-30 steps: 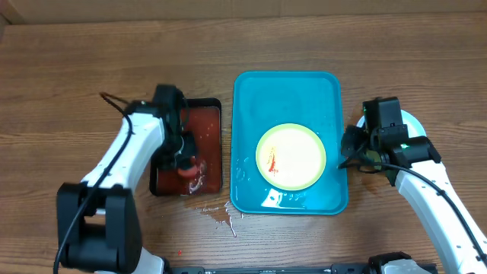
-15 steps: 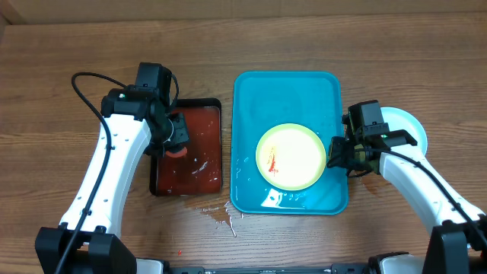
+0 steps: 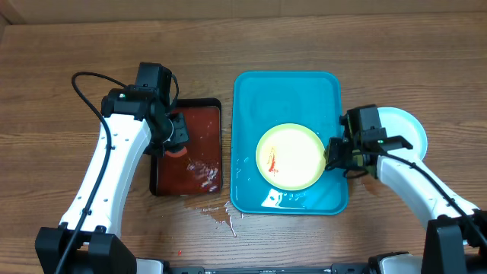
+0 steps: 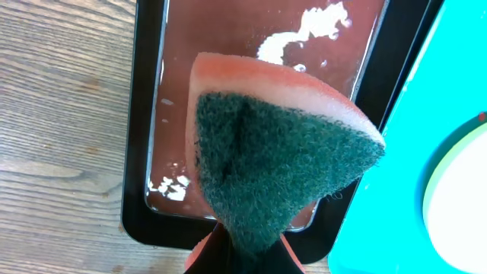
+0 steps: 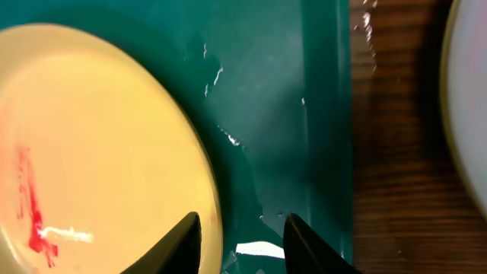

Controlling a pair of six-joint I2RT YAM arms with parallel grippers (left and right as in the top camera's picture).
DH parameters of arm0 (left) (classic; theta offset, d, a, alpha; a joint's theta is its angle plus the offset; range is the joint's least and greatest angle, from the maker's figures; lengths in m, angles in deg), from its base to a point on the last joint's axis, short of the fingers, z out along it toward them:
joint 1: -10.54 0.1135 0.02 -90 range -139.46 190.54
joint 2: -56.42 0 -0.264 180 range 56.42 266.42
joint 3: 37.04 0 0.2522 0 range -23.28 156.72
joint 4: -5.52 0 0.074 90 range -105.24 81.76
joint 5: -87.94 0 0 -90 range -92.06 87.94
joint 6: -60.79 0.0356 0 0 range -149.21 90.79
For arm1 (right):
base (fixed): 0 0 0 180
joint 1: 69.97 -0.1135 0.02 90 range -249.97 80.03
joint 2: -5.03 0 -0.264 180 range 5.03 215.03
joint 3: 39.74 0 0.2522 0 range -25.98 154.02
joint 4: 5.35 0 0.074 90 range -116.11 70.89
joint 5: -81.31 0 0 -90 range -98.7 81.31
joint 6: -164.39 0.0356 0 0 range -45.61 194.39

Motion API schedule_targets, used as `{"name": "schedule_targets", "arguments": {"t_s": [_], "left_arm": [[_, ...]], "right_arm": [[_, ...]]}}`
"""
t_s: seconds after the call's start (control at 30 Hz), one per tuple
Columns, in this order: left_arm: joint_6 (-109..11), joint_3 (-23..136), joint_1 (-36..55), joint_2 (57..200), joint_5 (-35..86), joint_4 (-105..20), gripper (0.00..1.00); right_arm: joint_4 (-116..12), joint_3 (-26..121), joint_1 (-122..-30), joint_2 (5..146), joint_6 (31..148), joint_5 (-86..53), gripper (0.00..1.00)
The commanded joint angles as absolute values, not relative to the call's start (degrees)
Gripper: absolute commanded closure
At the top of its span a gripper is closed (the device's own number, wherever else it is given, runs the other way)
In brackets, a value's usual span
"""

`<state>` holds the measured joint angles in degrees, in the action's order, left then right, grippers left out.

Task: Clean dirty plates on tray and stack at the side
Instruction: 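Move the sponge in the left gripper over the yellow plate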

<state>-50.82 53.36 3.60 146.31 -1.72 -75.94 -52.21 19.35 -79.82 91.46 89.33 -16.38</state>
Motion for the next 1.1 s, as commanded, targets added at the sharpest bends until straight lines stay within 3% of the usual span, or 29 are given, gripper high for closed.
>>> {"name": "schedule_targets", "arguments": {"t_s": [0.0,0.07,0.13,0.33,1.07], "left_arm": [[-49.51,54.3,3.36,145.65,-2.44,-75.72,0.96],[-49.53,54.3,3.36,145.65,-2.4,-75.7,0.96],[-49.51,54.3,3.38,145.65,-2.24,-75.7,0.96],[-49.51,54.3,3.38,145.65,-2.24,-75.7,0.96],[-48.31,58.96,3.36,145.63,-0.3,-76.27,0.96]], "right_arm": [[-48.67,15.94,-81.15,91.94,89.13,-19.31,0.63],[-46.51,14.36,-82.03,91.94,89.15,-19.28,0.65],[-44.28,12.9,-82.99,91.94,89.22,-19.28,0.76],[-42.77,11.78,-85.31,91.94,90.18,-18.61,0.95],[-40.76,11.8,-85.72,91.94,96.12,-12.81,0.96]]}}
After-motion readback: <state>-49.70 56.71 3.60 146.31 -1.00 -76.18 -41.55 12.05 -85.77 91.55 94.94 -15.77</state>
